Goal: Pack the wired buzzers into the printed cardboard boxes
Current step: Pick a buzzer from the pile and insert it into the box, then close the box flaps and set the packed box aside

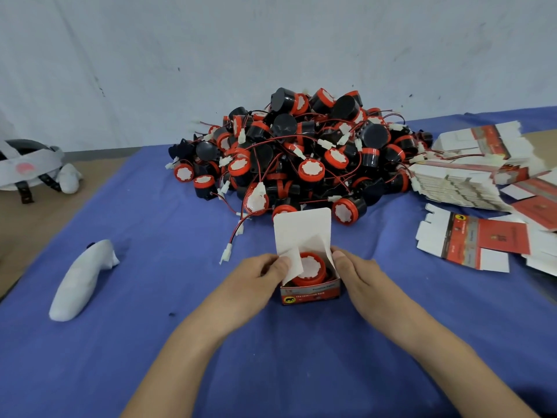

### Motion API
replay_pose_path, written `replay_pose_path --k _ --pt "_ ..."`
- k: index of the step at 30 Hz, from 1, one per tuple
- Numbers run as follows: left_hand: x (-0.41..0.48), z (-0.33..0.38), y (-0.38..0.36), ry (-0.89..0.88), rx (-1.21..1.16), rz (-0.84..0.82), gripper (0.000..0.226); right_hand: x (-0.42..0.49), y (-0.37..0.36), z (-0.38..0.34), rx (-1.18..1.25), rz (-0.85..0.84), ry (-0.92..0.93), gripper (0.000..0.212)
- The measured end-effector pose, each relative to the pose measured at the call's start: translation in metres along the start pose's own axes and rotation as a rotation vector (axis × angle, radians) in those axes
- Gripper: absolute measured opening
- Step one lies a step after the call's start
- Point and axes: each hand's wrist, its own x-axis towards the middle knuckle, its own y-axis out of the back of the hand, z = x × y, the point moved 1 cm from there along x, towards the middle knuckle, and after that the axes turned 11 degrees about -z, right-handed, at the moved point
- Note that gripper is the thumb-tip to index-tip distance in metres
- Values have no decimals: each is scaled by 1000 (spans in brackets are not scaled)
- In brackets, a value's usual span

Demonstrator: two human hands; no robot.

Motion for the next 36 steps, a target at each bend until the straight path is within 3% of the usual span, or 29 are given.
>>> replay_pose_path --k 4,13,16,19,27,36 --pt "0 0 -3 -50 -25 6 33 -5 -1 -4 32 -3 42 42" --pt "-1 14 -17 -270 -342 101 21 -6 0 -19 714 44 211 34" --pt "0 17 -18 -269 -464 52 22 -8 3 -20 860 31 207 36" --pt "-1 18 -18 -249 -504 -6 21 -9 4 -22 908 -2 227 37" --pt "-1 19 -17 -276 -439 47 21 -9 3 -26 970 -20 261 48" --pt "-8 22 -15 -316 -416 19 28 -9 1 -29 912 27 294 34"
